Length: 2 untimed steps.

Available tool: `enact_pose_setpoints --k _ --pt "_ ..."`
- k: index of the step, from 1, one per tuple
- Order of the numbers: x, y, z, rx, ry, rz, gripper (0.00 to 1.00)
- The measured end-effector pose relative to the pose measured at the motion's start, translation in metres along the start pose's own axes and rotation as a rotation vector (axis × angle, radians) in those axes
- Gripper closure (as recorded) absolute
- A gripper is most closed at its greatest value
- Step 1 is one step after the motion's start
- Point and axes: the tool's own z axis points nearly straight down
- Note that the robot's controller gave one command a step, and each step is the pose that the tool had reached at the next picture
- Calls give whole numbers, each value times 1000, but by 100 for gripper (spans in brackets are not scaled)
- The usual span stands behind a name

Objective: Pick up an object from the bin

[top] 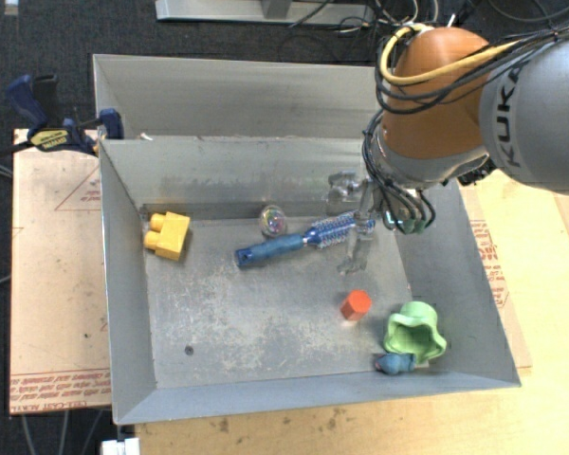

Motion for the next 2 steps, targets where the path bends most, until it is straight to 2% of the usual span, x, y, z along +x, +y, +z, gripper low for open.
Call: enact_pose_setpoints --k 1,2 --pt "-35 -5 130 0 -3 -7 0" --pt "-37 -5 125 -1 -9 -7 100"
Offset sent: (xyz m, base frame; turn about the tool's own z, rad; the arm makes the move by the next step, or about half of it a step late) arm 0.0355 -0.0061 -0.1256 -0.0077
